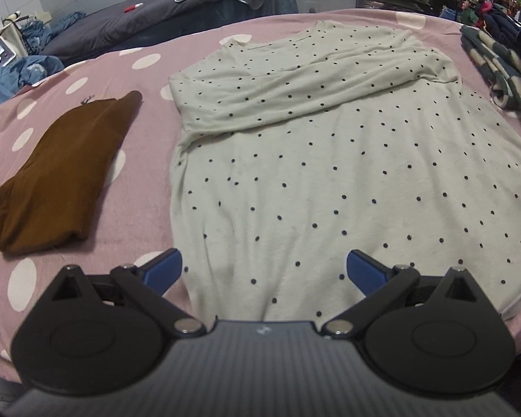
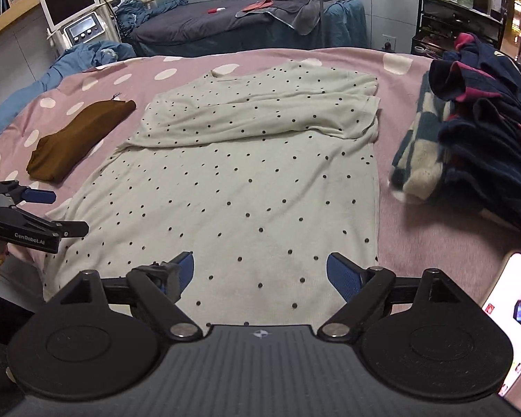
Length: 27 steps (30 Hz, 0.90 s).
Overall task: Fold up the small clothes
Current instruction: 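Grasp the shirt hem with both grippers side by side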
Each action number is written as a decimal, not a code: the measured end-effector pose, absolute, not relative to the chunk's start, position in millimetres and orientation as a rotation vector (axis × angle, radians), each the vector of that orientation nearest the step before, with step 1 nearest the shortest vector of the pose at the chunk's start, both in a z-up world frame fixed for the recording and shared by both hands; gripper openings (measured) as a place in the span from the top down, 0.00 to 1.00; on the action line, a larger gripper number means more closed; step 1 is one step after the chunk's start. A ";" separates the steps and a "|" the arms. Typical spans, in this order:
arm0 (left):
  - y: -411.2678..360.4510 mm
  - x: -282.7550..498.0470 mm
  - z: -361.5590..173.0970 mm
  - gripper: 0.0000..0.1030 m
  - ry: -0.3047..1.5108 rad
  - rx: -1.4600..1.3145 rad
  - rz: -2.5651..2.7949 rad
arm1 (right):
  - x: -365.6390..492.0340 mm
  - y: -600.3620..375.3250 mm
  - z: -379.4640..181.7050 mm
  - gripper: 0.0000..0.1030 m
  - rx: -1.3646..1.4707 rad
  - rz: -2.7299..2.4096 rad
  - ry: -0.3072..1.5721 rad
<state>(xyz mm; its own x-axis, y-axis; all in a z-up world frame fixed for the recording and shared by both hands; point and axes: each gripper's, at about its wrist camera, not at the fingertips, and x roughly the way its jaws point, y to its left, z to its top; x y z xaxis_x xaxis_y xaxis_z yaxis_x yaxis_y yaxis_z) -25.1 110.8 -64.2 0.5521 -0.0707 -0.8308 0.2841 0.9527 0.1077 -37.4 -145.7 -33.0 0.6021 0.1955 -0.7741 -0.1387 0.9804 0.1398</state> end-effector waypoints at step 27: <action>183.9 -85.6 -89.1 0.28 1.038 0.177 -0.272 | -79.4 -187.3 -55.6 0.00 0.097 0.013 1.020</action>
<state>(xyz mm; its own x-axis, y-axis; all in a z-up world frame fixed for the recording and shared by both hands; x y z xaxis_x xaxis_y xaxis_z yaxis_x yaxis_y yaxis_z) -85.6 183.9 -89.1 0.4792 -0.1384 -0.8667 0.3044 0.9524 0.0163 -79.4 -187.3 -55.6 0.5235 0.0564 -0.8502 0.0340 0.9956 0.0870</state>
